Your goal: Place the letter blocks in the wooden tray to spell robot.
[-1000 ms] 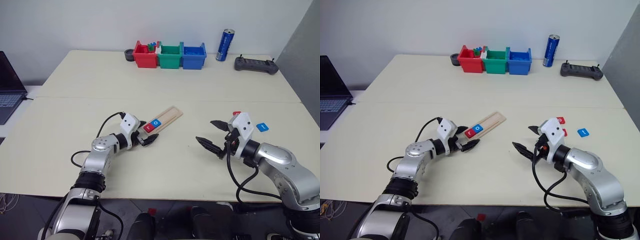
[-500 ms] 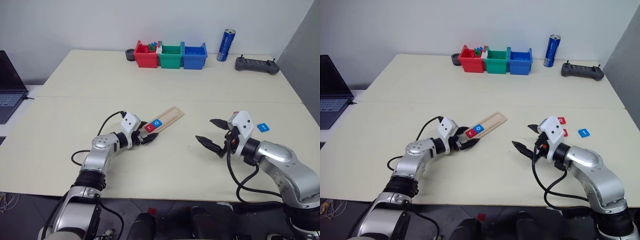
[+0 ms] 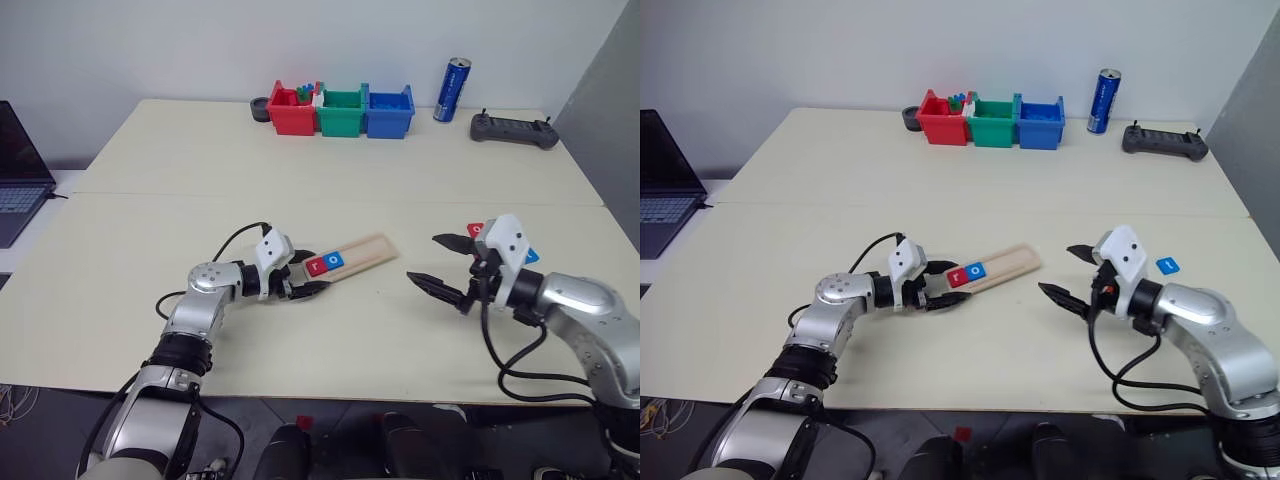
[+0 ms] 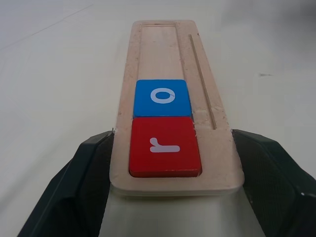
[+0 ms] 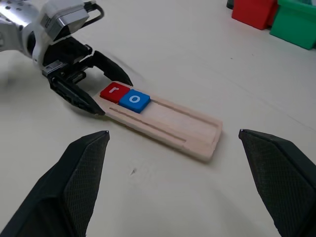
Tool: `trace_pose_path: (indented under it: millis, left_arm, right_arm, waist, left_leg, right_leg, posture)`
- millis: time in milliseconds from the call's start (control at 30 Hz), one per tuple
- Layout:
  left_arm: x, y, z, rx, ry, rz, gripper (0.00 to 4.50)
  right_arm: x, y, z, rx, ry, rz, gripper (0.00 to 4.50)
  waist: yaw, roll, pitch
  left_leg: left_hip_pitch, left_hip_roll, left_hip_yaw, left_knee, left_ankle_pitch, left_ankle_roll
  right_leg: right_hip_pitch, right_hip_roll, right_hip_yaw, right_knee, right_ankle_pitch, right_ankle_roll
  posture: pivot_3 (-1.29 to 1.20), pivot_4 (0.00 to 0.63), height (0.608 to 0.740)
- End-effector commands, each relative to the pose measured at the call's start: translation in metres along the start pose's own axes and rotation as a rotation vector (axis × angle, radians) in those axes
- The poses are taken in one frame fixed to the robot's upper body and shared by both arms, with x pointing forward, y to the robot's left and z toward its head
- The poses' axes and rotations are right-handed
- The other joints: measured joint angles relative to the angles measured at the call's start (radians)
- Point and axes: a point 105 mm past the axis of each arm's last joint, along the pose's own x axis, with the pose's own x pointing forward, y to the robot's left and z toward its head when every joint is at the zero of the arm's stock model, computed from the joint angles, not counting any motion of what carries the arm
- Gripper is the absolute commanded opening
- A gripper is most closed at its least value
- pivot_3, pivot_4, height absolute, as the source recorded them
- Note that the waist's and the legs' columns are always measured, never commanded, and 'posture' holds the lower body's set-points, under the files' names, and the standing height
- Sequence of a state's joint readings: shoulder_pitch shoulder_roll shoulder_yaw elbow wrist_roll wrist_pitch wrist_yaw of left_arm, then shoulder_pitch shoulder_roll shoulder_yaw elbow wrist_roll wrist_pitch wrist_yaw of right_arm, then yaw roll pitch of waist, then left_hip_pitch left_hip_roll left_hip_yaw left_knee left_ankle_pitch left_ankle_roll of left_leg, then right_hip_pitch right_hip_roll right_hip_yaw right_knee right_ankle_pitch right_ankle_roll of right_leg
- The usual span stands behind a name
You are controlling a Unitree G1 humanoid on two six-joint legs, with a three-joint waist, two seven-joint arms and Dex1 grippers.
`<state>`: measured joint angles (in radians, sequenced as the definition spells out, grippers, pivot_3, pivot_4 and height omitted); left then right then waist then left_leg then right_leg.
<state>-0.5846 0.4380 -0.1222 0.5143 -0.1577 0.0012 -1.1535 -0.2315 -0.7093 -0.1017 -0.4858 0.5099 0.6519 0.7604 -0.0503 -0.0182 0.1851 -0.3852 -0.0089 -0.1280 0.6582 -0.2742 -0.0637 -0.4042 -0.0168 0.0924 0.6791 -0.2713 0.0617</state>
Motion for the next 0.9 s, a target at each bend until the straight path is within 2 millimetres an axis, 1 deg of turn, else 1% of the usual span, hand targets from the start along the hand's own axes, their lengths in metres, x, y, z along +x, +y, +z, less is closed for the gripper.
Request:
trace_pose_path:
  millis: [33, 167, 267, 433, 533, 667, 767, 900]
  left_arm:
    - [0.009, -0.017, 0.021, 0.102, -0.057, -0.145, 3.38]
    - [0.018, -0.040, 0.032, 0.158, -0.095, -0.295, 3.38]
    - [0.021, -0.050, 0.035, 0.197, -0.109, -0.362, 3.38]
    - [0.025, -0.049, 0.028, 0.204, -0.091, -0.411, 3.38]
    - [0.034, -0.049, 0.023, 0.212, -0.074, -0.411, 3.38]
    - [0.050, -0.046, 0.032, 0.232, -0.105, -0.376, 3.38]
    - [0.052, -0.044, 0.033, 0.235, -0.101, -0.369, 3.38]
    - [0.053, -0.044, 0.025, 0.223, -0.074, -0.361, 3.38]
  right_arm:
    - [-0.010, 0.009, 0.015, -0.012, -0.050, 0.119, 4.50]
    - [-0.015, 0.014, 0.012, -0.026, -0.015, 0.215, 4.50]
    - [-0.018, 0.015, 0.009, -0.048, 0.003, 0.246, 4.50]
    - [-0.018, 0.013, 0.009, -0.064, 0.009, 0.270, 4.50]
    - [-0.017, 0.013, 0.010, -0.065, 0.006, 0.267, 4.50]
    - [-0.017, 0.012, 0.009, -0.067, 0.009, 0.259, 4.50]
    - [-0.017, 0.014, 0.009, -0.066, 0.012, 0.265, 4.50]
    - [-0.017, 0.011, 0.008, -0.067, 0.018, 0.263, 4.50]
  waist:
    - [-0.002, 0.000, 0.000]
    - [-0.001, 0.000, 0.000]
    - [-0.001, 0.000, 0.000]
    - [-0.003, -0.001, 0.000]
    - [-0.002, -0.001, 0.000]
    - [0.003, -0.001, 0.001]
    - [0.002, -0.001, 0.001]
    - [0.000, -0.001, 0.001]
  left_leg:
    - [0.000, 0.000, 0.000, 0.000, 0.000, 0.000]
    - [0.000, 0.000, 0.000, 0.000, 0.000, 0.000]
    - [0.000, 0.000, 0.000, 0.000, 0.000, 0.000]
    - [0.000, 0.000, 0.000, 0.001, 0.000, 0.000]
    - [0.000, 0.000, 0.000, 0.001, 0.000, 0.000]
    - [-0.001, 0.000, 0.000, 0.002, 0.000, 0.000]
    - [-0.001, 0.000, -0.001, 0.002, 0.000, 0.000]
    - [-0.001, 0.000, 0.000, 0.002, 0.000, 0.000]
  right_leg:
    - [0.000, 0.000, 0.000, 0.000, 0.000, 0.000]
    - [0.000, 0.000, 0.000, 0.000, 0.000, 0.000]
    - [0.000, 0.000, 0.000, 0.000, 0.000, 0.000]
    - [0.000, 0.001, 0.000, 0.000, 0.000, 0.000]
    - [0.000, 0.001, 0.000, 0.000, 0.000, 0.000]
    - [0.000, 0.000, 0.000, 0.000, 0.000, 0.000]
    - [0.000, 0.000, 0.000, 0.000, 0.000, 0.000]
    - [0.000, 0.001, 0.000, 0.000, 0.000, 0.000]
  posture:
    - [0.00, 0.150, 0.740]
    - [0.00, 0.150, 0.740]
    - [0.00, 0.150, 0.740]
    - [0.00, 0.150, 0.740]
    - [0.00, 0.150, 0.740]
    - [0.00, 0.150, 0.740]
    - [0.00, 0.150, 0.740]
    - [0.00, 0.150, 0.740]
